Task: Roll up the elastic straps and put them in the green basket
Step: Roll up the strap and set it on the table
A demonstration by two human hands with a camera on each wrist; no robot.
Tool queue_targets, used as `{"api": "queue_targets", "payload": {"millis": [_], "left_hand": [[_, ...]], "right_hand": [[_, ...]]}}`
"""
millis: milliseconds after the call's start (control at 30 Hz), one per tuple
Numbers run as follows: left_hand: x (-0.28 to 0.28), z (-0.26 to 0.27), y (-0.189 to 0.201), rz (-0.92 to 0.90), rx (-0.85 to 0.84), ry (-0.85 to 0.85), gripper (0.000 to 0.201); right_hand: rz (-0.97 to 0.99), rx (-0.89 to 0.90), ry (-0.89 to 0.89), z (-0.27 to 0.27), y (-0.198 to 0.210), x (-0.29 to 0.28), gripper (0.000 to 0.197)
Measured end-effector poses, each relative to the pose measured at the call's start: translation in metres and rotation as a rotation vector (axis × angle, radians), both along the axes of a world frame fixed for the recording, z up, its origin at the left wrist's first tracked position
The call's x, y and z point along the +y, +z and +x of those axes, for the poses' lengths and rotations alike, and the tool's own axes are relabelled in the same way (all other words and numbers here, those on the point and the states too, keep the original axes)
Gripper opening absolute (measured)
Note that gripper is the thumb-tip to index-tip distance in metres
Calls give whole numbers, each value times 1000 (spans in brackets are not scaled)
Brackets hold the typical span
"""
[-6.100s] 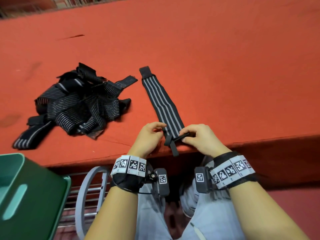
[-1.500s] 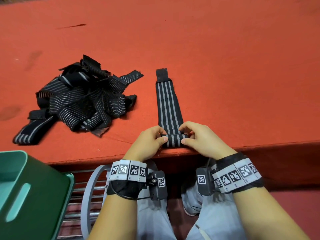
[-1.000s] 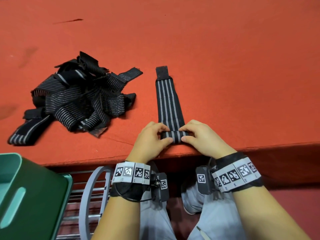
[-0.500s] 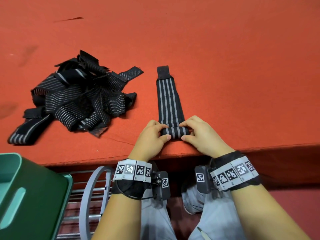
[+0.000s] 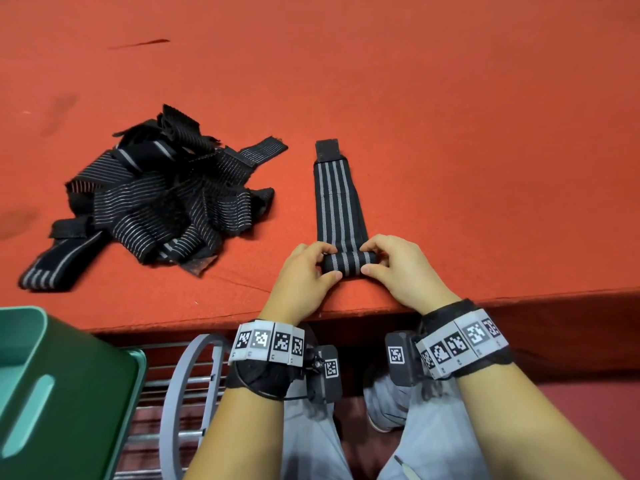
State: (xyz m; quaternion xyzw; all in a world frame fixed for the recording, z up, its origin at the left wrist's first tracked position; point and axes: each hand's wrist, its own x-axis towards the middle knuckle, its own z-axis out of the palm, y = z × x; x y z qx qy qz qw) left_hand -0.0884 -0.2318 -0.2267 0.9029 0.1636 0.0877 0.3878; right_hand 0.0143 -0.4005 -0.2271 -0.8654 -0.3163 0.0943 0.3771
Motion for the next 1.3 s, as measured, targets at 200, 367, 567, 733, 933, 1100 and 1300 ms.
{"api": "queue_targets", "payload": {"millis": [200, 367, 567, 733, 933, 1100, 1300], "left_hand": [[0, -2, 3, 8, -8, 18, 39], [-1, -1, 4, 37, 10, 33, 38], [5, -8, 11, -65, 109, -40, 25], [5, -12, 15, -160, 148, -72, 20], [3, -3, 7, -61, 122, -51, 17], [4, 0, 3, -75, 66, -68, 15], [2, 0, 5, -147, 41, -33, 18]], "right_hand": [[9, -42, 19, -2, 4, 0, 31], [23, -32, -3, -3, 5, 1, 30], [-48, 25, 56, -3, 12, -8, 25], [-92, 99, 118, -2, 12, -14, 15], [-132, 110, 98, 3, 3, -11, 15], [-117, 136, 66, 2, 5, -7, 13], [-75, 91, 42, -4, 10, -5, 17]]}}
